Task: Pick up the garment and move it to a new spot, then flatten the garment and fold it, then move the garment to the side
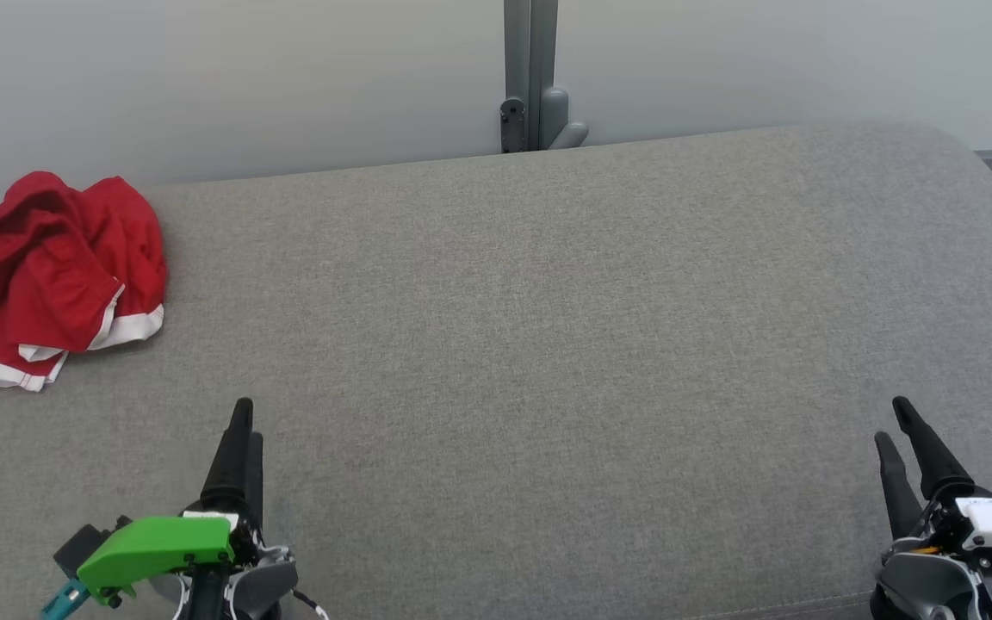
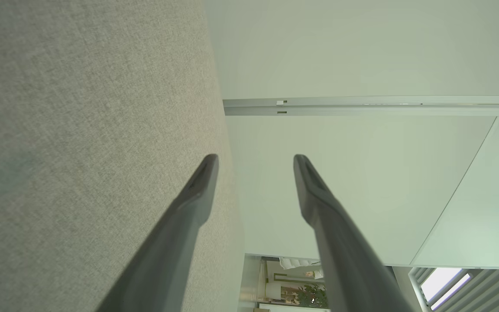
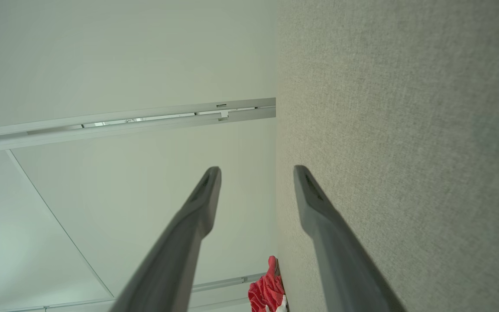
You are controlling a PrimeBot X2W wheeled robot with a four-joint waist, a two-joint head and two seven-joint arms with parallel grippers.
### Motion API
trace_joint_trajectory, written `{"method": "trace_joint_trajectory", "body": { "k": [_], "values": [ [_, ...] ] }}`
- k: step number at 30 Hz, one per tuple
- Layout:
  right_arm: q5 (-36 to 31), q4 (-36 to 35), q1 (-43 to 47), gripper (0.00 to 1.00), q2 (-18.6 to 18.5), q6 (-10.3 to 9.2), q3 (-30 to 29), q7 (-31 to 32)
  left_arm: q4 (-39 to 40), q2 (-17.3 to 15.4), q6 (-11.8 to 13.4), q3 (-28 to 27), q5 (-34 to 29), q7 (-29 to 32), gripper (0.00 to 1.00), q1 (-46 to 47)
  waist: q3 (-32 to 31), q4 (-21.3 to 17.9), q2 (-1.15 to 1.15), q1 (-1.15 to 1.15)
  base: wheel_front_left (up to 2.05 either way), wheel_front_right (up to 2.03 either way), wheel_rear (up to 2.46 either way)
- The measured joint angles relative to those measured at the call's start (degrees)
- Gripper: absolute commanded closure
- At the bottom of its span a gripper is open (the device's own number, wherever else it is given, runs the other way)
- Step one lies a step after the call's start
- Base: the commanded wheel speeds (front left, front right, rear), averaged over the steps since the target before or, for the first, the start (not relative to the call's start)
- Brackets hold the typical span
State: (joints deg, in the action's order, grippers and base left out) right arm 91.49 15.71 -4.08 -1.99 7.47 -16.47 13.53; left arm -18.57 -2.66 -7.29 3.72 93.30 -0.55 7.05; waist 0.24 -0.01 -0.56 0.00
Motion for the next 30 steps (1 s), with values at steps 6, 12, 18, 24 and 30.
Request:
{"method": "trace_joint_trajectory", "body": {
  "k": [6,12,18,24,30],
  "values": [
    [-0.1,0.5,1.0,0.00,0.4,-0.01,1.4,-1.5,-0.2,0.1,0.1,0.5,-0.2,-0.6,0.00,-1.3,0.0,0.0,0.00,0.00,0.00,0.00,0.00],
    [-1.6,-0.2,1.2,0.00,0.3,-0.01,3.4,-4.1,1.3,0.1,0.1,1.0,-1.6,-1.9,0.00,-1.9,-0.1,0.0,0.00,0.00,0.00,0.00,0.00],
    [-5.2,-1.4,1.5,0.00,0.3,-0.01,4.4,-6.2,2.8,0.1,0.3,1.1,-5.4,-3.1,0.00,-2.4,-0.1,0.0,0.00,0.00,0.00,0.00,0.00],
    [-10.3,-3.3,1.6,0.00,0.2,-0.01,5.3,-8.1,5.2,0.1,1.3,1.4,-11.9,-4.1,0.00,-2.6,-0.1,0.0,0.00,0.00,0.00,0.00,0.00],
    [-17.1,-5.6,2.1,0.00,0.1,-0.01,6.5,-9.9,7.3,0.1,2.8,2.0,-18.2,-4.9,0.00,-3.0,-0.1,0.1,0.00,0.00,0.00,0.00,0.00]
  ]
}}
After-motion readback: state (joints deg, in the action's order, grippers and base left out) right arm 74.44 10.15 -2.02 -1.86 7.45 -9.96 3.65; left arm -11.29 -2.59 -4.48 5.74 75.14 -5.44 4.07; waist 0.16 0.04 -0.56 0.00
